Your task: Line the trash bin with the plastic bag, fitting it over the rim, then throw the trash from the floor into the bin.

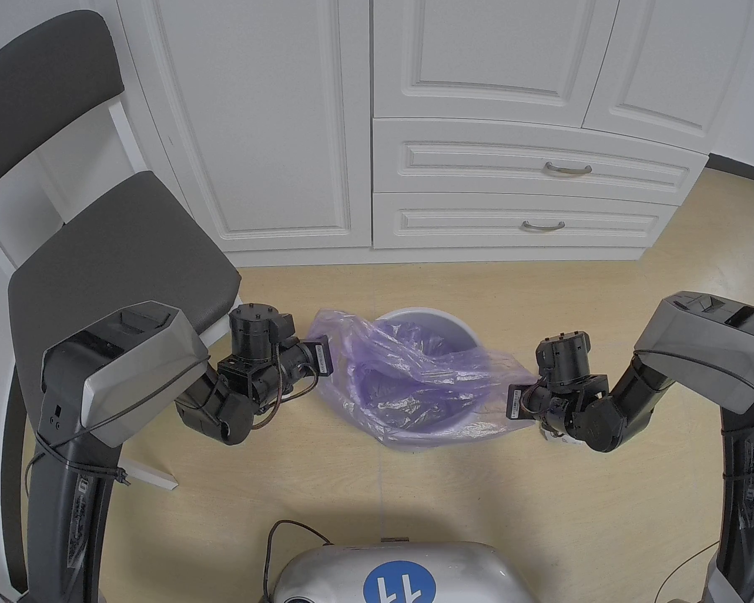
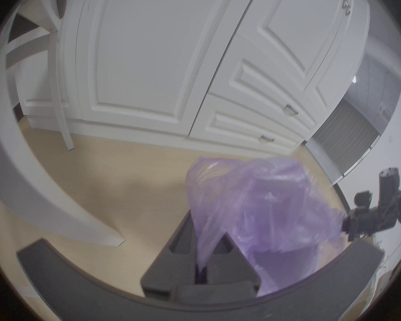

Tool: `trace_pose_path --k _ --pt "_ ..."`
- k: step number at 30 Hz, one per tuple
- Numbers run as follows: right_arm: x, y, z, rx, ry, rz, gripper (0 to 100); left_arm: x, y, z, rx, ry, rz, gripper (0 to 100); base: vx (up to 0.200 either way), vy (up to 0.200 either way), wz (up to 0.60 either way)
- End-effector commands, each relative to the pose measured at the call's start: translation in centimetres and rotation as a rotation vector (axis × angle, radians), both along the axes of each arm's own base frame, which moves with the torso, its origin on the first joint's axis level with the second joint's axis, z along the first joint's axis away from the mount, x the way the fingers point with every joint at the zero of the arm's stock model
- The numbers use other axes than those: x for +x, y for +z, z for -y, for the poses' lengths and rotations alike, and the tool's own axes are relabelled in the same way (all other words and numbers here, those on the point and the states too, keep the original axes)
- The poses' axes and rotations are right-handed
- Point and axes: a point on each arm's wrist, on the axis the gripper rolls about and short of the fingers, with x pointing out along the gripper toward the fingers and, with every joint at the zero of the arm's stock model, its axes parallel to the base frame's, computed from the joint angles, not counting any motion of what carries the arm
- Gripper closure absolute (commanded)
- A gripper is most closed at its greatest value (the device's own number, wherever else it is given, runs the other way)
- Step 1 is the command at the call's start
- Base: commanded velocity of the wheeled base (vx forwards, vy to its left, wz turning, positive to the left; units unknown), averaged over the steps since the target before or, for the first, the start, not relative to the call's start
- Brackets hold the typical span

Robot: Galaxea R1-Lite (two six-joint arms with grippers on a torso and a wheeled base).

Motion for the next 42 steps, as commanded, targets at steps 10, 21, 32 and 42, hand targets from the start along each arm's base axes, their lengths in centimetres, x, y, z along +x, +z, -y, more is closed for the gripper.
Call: trace_pose_path --k 10,21,32,42 --pt "0.7 -2.9 0.7 -0.009 -0.022 -0.02 100 0.6 -2.5 0.9 -0.013 -0.004 -0.019 100 0.0 0.0 0.0" --pt "0.8 -3.2 1.0 0.005 -0.022 0.021 100 1.1 -1.9 0.2 -0.019 0.013 -0.003 100 0.0 0.0 0.0" --pt "-0.8 1.0 3.1 0.08 0.039 0.049 0 0.4 0.1 0.5 -0.029 0.002 0.017 100 0.0 0.0 0.0" --pt "-1.8 1.6 7.4 0.263 0.197 -0.019 0 0.5 -0.5 0.4 -0.023 0.003 0.008 100 0.0 0.0 0.0"
